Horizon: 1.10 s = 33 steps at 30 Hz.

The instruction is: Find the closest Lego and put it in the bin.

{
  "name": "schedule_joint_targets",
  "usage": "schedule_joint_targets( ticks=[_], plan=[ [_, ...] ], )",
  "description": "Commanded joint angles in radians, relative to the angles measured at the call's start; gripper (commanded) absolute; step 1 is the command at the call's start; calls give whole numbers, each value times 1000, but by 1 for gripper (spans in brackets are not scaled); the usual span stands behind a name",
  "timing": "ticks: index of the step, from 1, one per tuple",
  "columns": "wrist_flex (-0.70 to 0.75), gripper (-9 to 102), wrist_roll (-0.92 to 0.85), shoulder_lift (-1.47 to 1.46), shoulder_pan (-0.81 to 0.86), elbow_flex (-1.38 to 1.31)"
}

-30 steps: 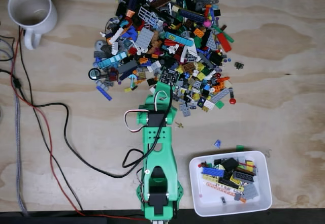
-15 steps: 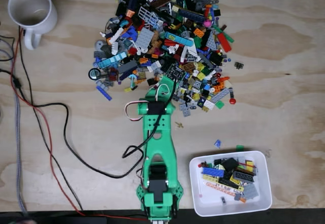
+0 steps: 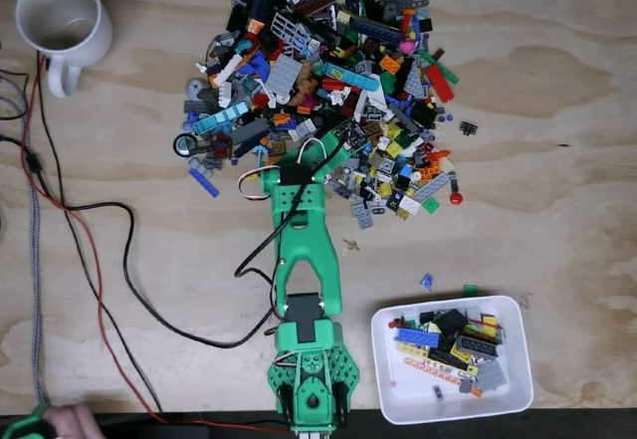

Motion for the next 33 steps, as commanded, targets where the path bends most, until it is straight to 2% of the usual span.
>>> schedule_joint_targets(
  ticks=[1,7,19,26,33],
  plan=[
    [-28,19,-11,-9,20,-71],
    [-72,19,-28,-60,32,-67],
    [-98,1,-127,-120,35,-92],
    [9,0,-129,-77,-8,-98],
    [193,0,-72,61,-38,-127]
  ],
)
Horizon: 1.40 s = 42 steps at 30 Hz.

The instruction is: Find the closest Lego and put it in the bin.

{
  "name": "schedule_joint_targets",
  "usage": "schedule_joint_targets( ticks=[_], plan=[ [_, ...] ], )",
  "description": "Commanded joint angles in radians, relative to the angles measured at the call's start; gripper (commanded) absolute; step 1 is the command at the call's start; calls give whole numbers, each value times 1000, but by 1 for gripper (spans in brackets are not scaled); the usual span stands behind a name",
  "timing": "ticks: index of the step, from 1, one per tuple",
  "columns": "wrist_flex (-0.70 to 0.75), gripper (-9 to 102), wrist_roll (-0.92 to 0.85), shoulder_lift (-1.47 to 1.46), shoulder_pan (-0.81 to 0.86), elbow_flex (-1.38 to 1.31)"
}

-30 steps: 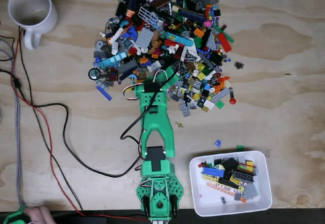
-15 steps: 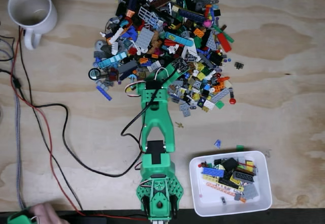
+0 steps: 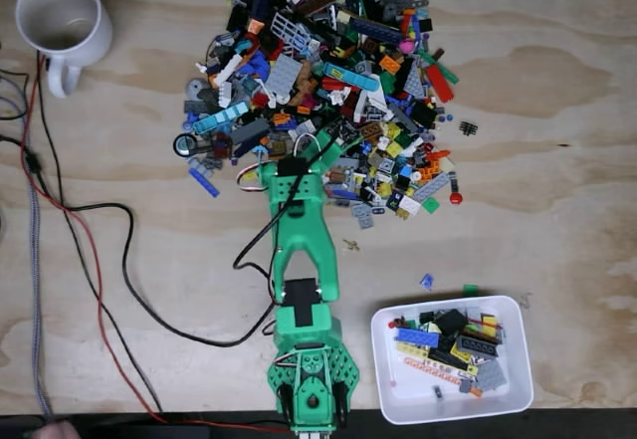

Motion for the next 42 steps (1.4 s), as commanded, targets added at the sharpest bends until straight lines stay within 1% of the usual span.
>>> schedule_joint_targets(
  ticks=[1,5,9,16,21,32,38,42],
  plan=[
    [100,0,28,152,-14,-89],
    [173,0,48,213,-3,-117],
    [249,0,52,247,55,-172],
    [360,0,51,336,229,-245],
    [420,0,9,396,379,-245],
    [522,0,-213,630,765,-144],
    [495,0,-403,735,1072,-5],
    [471,0,-502,759,1241,52]
  ],
)
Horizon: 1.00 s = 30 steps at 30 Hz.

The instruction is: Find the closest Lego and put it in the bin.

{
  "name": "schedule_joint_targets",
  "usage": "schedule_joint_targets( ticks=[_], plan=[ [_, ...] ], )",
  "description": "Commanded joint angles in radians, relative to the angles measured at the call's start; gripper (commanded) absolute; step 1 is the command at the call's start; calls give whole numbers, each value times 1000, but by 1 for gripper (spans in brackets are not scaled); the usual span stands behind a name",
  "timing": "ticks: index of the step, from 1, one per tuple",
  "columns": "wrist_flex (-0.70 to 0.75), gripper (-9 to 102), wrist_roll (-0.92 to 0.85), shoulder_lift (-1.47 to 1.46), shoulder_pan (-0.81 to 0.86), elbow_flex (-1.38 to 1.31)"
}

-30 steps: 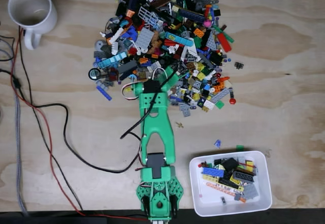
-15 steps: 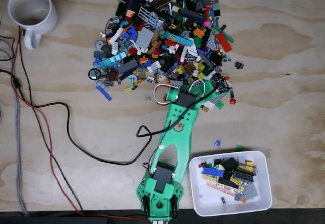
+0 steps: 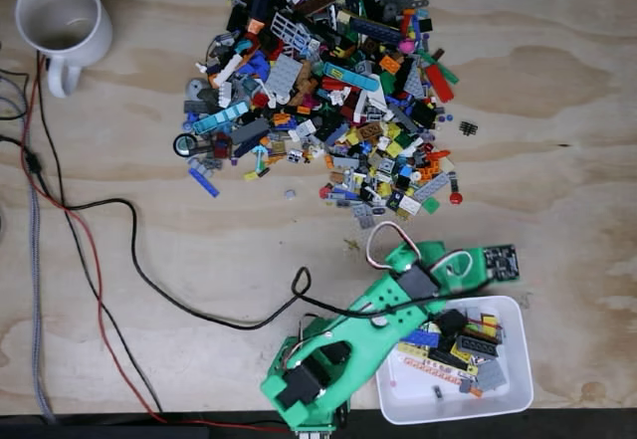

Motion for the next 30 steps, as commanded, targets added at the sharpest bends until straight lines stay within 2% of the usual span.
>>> schedule_joint_targets(
  ticks=[1,9,15,19,21,23,25,30],
  plan=[
    [-31,0,-127,86,235,21],
    [-95,0,-239,103,423,107],
    [-244,20,-350,86,451,173],
    [-337,27,-495,67,405,169],
    [-402,29,-554,80,380,163],
    [-390,30,-657,107,337,152],
    [-390,31,-667,121,238,146],
    [-301,28,-482,153,-115,104]
  ],
)
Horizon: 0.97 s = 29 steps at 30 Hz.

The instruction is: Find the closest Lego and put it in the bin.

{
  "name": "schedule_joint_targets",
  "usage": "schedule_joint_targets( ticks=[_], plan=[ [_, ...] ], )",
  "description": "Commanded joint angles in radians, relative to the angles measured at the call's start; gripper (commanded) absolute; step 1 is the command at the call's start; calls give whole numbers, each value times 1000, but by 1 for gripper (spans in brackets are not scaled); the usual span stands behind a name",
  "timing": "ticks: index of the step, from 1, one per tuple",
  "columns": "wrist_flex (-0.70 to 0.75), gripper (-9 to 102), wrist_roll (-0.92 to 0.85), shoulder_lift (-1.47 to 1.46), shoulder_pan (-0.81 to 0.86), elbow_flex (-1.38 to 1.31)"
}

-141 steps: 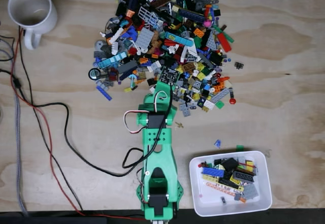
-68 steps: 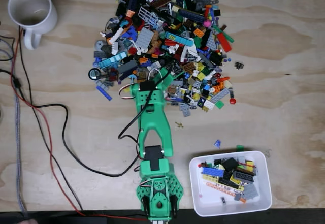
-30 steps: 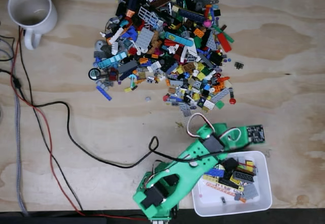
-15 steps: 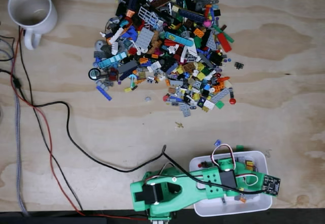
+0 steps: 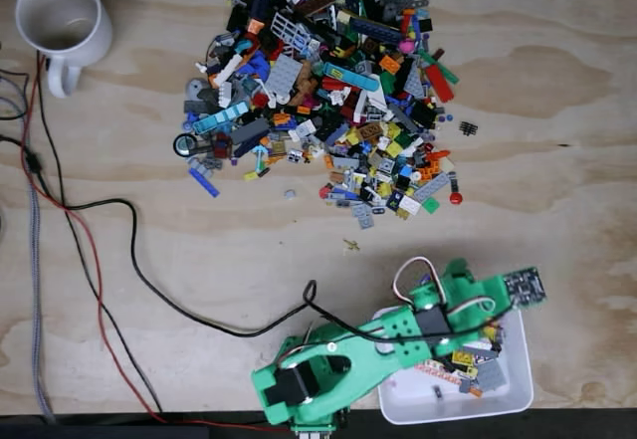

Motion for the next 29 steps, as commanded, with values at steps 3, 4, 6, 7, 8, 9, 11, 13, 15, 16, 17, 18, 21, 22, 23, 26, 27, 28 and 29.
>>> schedule_joint_targets(
  ticks=[3,4,6,7,8,9,11,13,15,16,17,18,21,22,23,26,27,28,29],
  plan=[
    [80,26,270,92,-529,-66],
    [103,25,313,86,-603,-64],
    [121,24,419,69,-749,-51],
    [141,24,468,48,-822,-55],
    [152,24,505,35,-890,-52],
    [158,24,532,34,-950,-44],
    [172,24,563,23,-1045,-41],
    [178,23,583,3,-1131,-46],
    [176,23,595,-28,-1178,-66],
    [178,23,594,-48,-1192,-80],
    [173,23,594,-60,-1207,-86],
    [166,23,597,-67,-1220,-87],
    [147,23,594,-80,-1230,-78],
    [143,23,592,-89,-1229,-78],
    [140,23,595,-94,-1229,-75],
    [133,23,592,-89,-1227,-60],
    [132,23,595,-89,-1229,-58],
    [133,23,597,-91,-1233,-58],
    [133,23,600,-89,-1238,-55]
  ],
)
